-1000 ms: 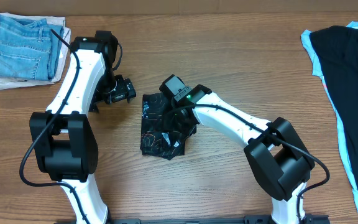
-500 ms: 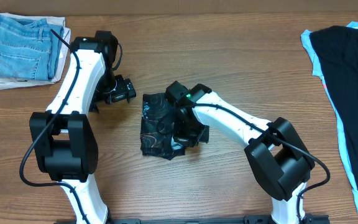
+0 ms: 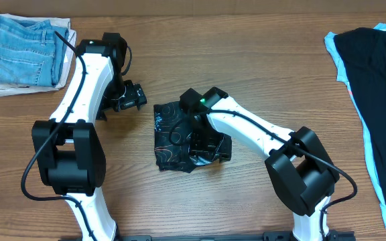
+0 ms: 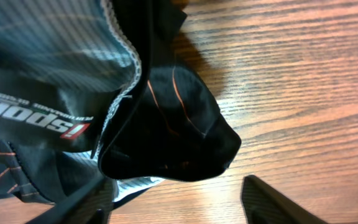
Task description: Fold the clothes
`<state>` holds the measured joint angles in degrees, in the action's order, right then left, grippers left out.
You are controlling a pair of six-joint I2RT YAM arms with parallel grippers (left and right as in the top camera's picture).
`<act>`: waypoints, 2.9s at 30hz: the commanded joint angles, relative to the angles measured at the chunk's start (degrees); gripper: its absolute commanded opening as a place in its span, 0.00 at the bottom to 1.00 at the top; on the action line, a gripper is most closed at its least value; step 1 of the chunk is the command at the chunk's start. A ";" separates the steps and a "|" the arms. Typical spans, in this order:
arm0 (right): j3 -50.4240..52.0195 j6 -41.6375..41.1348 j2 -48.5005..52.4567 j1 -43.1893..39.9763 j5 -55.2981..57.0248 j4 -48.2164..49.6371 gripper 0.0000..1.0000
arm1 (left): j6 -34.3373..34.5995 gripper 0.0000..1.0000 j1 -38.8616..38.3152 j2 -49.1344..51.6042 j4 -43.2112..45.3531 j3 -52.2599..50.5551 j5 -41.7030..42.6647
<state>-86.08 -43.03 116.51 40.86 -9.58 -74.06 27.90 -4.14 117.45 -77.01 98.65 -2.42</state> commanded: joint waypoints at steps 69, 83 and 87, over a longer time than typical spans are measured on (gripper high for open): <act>-14.16 23.65 8.46 -8.81 -47.34 29.03 0.11 | -1.97 1.00 18.47 -0.11 0.55 -0.26 -3.54; -12.55 19.17 20.31 -7.52 -41.42 34.14 0.15 | -1.97 1.00 18.38 -0.11 -0.46 -0.26 -3.52; -12.55 19.15 21.86 -9.20 -41.40 37.90 0.19 | -1.99 1.00 18.38 -0.11 -0.48 -0.26 -3.21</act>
<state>-98.83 -23.73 137.38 33.39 -52.40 -38.35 25.52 14.35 117.45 -77.32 98.59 -5.45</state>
